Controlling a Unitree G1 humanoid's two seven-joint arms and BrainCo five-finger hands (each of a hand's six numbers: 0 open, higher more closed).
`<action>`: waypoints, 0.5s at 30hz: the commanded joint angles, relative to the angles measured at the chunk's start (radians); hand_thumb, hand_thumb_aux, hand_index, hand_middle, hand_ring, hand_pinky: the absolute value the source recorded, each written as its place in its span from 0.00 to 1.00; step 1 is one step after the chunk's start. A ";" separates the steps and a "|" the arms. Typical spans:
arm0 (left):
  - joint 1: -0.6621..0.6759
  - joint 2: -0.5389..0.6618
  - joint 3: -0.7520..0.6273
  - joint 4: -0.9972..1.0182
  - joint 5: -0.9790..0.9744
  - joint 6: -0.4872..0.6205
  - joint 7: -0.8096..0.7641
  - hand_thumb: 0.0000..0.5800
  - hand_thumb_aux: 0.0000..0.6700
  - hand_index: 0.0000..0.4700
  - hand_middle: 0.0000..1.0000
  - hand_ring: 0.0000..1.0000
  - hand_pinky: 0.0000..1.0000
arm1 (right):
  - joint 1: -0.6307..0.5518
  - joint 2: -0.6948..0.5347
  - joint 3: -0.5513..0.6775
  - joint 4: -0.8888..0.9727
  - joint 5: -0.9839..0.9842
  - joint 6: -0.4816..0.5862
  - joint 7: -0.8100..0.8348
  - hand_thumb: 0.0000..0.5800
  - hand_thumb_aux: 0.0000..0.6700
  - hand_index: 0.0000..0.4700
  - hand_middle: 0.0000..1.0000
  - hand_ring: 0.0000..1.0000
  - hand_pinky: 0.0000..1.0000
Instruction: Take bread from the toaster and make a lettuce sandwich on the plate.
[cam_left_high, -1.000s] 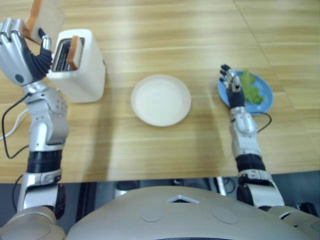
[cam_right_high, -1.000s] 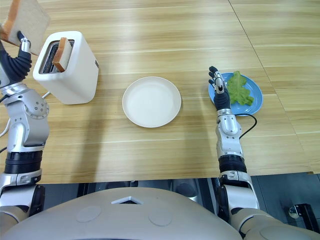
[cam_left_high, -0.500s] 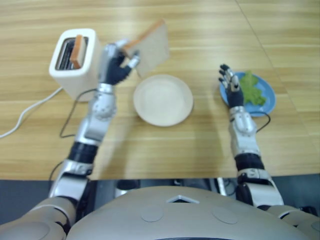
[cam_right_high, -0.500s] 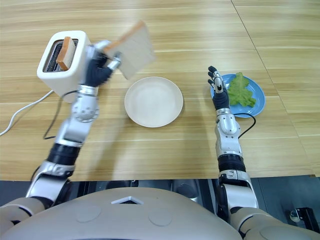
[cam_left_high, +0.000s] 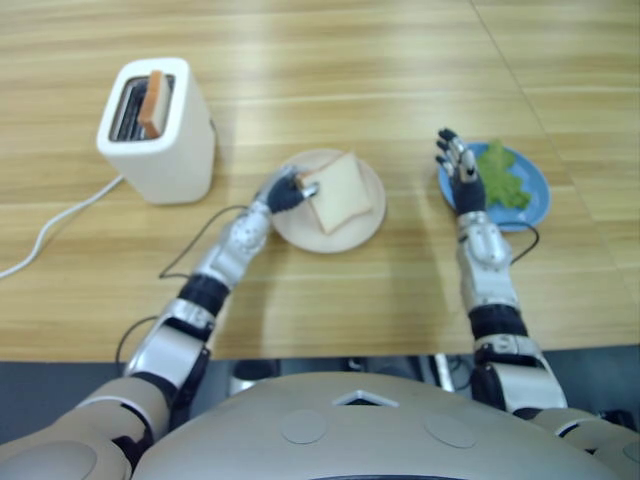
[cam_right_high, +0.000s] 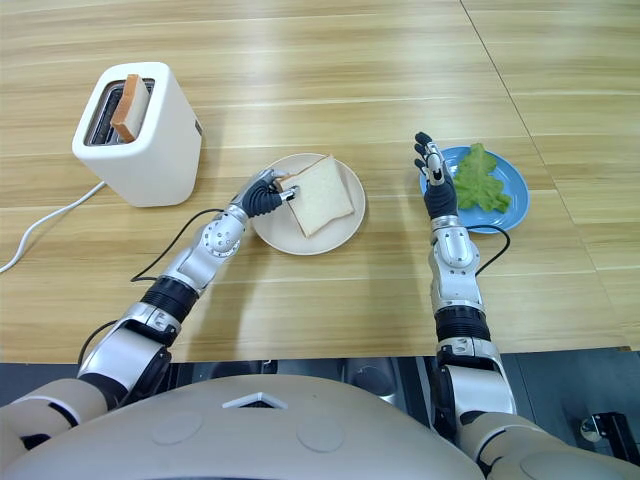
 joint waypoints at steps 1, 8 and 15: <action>0.016 0.054 0.008 -0.017 0.034 0.028 0.004 1.00 1.00 0.98 1.00 1.00 1.00 | 0.005 0.001 0.005 0.001 -0.008 0.015 -0.001 0.00 0.00 0.00 0.00 0.00 0.00; 0.053 0.122 0.028 -0.196 0.095 0.085 0.028 0.00 0.00 0.00 0.40 0.40 0.40 | 0.005 -0.005 0.005 0.002 -0.008 0.017 0.004 0.00 0.00 0.00 0.00 0.00 0.00; 0.081 0.122 0.039 -0.346 0.149 0.051 0.132 0.00 0.00 0.00 0.00 0.00 0.00 | 0.009 -0.009 0.008 -0.004 -0.011 0.021 0.005 0.00 0.00 0.00 0.00 0.00 0.00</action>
